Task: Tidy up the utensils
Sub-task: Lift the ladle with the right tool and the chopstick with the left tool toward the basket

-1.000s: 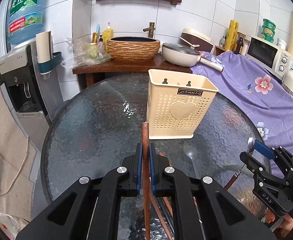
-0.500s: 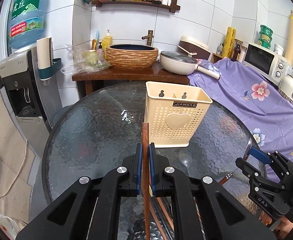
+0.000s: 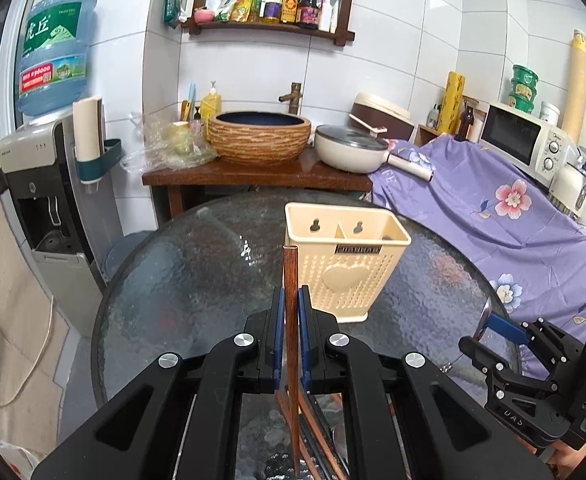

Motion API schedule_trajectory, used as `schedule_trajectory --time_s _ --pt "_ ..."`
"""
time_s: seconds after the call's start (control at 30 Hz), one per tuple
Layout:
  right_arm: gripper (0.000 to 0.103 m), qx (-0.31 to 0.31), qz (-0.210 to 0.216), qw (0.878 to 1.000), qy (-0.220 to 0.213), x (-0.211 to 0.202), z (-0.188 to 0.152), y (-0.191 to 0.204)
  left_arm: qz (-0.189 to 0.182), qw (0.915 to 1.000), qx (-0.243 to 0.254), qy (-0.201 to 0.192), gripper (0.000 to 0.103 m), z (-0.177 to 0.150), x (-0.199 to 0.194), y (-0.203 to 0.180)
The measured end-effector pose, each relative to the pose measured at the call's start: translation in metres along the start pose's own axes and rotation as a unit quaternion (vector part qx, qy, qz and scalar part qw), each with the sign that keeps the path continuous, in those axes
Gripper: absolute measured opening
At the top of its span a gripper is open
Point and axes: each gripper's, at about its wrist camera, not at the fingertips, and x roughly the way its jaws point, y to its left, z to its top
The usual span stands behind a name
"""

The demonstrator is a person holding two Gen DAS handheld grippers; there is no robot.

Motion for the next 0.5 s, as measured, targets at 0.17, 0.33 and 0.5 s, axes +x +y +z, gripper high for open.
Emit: schedule_trajectory --time_s 0.17,0.33,0.5 --pt "0.046 -0.014 0.002 1.0 -0.008 -0.007 0.013 0.001 -0.004 0.9999 0.003 -0.009 0.006 0.015 -0.005 -0.003" --pt "0.046 -0.01 0.006 1.0 -0.008 -0.01 0.025 -0.002 -0.008 0.9999 -0.004 -0.011 0.006 0.024 -0.005 -0.001" --pt "0.046 -0.013 0.009 1.0 -0.014 -0.012 0.042 -0.005 -0.01 0.9995 -0.001 -0.028 0.006 0.04 -0.015 -0.006"
